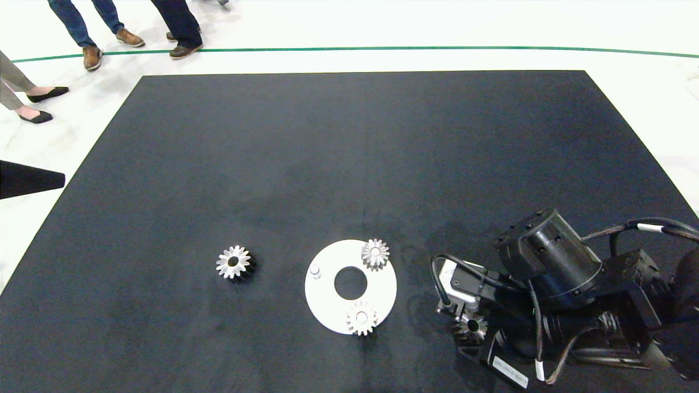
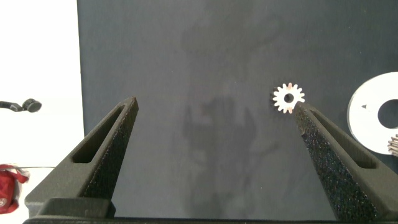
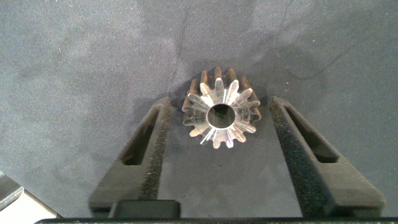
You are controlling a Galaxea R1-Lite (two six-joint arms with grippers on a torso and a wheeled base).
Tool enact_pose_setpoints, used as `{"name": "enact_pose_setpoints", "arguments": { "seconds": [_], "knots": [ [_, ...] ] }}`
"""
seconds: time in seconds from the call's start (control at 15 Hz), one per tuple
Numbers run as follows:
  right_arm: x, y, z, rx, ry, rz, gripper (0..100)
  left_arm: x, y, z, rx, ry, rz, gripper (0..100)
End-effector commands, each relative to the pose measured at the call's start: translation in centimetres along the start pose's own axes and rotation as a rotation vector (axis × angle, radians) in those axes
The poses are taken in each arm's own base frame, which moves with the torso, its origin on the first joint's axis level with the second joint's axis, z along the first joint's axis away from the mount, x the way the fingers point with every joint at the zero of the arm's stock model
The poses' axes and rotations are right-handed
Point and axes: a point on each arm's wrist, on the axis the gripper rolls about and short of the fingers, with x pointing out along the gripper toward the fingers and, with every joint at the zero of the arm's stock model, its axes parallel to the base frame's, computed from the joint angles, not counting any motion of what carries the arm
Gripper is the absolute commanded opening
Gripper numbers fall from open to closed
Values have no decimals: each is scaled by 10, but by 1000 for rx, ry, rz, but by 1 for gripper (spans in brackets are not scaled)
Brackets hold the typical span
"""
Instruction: Remove an incorrectly installed larger gear and replace it with the correct smaller gear
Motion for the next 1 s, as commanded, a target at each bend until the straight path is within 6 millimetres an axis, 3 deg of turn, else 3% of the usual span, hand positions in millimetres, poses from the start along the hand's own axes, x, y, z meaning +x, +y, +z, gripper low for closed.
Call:
{"name": "enact_pose_setpoints", "arguments": {
  "seconds": [0.07,1.0],
  "knots": [
    [-1,0,-1,-1,2,-1,56,0,0,0,0,3,3,100],
    [-3,-2,-4,1,-1,-5,28,-7,2,-2,0,-16,3,100]
  ]
}}
